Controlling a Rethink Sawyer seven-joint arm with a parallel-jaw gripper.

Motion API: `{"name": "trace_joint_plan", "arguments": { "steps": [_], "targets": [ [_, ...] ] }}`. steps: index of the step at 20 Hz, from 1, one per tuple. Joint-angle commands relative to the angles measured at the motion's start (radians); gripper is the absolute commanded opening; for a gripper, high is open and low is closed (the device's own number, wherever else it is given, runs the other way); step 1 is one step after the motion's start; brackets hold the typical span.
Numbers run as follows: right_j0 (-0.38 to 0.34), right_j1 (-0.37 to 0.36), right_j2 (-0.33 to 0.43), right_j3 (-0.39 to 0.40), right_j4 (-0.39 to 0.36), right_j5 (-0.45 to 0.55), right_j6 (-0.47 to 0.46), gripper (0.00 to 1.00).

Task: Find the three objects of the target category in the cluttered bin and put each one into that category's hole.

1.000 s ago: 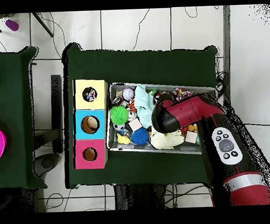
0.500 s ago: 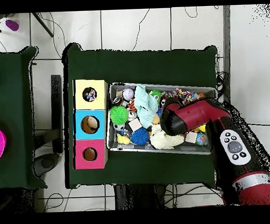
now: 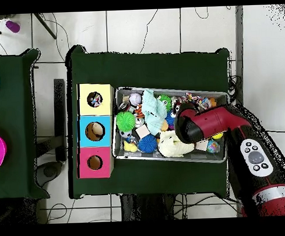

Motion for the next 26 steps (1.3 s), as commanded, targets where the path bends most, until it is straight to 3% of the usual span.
{"name": "trace_joint_plan", "arguments": {
  "steps": [1, 13, 15, 21, 26],
  "targets": [
    [0.001, 0.014, 0.073, 0.037, -0.075, 0.025, -0.324, 1.00],
    [0.033, 0.014, 0.048, 0.019, -0.102, 0.013, -0.298, 1.00],
    [0.014, 0.002, 0.066, 0.029, -0.083, 0.027, -0.319, 1.00],
    [-0.101, -0.104, 0.188, 0.106, 0.058, 0.149, -0.503, 1.00],
    [-0.161, -0.136, 0.249, 0.106, 0.110, 0.206, -0.584, 1.00]
  ]
}}
